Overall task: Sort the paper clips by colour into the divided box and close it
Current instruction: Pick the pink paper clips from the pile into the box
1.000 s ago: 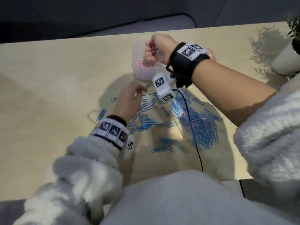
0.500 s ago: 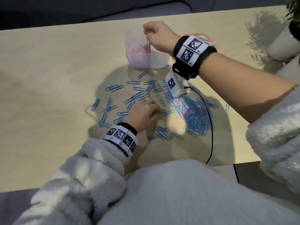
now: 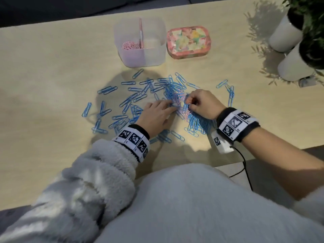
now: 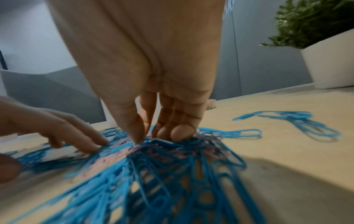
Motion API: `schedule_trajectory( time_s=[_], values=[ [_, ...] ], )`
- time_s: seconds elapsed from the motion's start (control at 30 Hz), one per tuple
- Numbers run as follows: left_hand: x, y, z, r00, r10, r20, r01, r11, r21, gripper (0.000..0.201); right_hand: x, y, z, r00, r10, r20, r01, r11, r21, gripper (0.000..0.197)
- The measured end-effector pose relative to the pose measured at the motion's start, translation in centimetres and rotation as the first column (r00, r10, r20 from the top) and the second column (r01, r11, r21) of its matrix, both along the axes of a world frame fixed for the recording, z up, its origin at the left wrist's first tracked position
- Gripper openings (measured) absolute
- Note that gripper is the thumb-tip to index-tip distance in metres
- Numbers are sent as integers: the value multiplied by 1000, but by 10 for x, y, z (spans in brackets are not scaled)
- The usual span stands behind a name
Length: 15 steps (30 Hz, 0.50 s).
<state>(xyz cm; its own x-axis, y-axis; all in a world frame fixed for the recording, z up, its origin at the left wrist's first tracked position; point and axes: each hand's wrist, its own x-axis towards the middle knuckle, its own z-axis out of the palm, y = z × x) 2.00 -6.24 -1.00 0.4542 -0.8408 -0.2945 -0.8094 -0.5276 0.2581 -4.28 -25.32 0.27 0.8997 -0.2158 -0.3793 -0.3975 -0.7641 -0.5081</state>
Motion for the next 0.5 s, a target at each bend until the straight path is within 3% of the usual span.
schedule_trajectory(
  time_s=[0.17,0.3,0.43,0.5],
  values=[
    [5,26,4,998,68,15,-69,997,30,40,-9,-10,-5,986,-152,67,155,987,-36,19],
    [4,24,4,993,106,49,-102,991,-82,29,3,5,-3,980,-174,99,178,984,-32,11],
    [3,-1,1,985,164,44,-157,978,-140,28,21,28,-11,981,-177,86,186,976,-117,24],
    [10,-14,-1,978,208,19,-202,967,-155,32,25,32,-15,983,-170,76,179,974,-140,20]
  ],
)
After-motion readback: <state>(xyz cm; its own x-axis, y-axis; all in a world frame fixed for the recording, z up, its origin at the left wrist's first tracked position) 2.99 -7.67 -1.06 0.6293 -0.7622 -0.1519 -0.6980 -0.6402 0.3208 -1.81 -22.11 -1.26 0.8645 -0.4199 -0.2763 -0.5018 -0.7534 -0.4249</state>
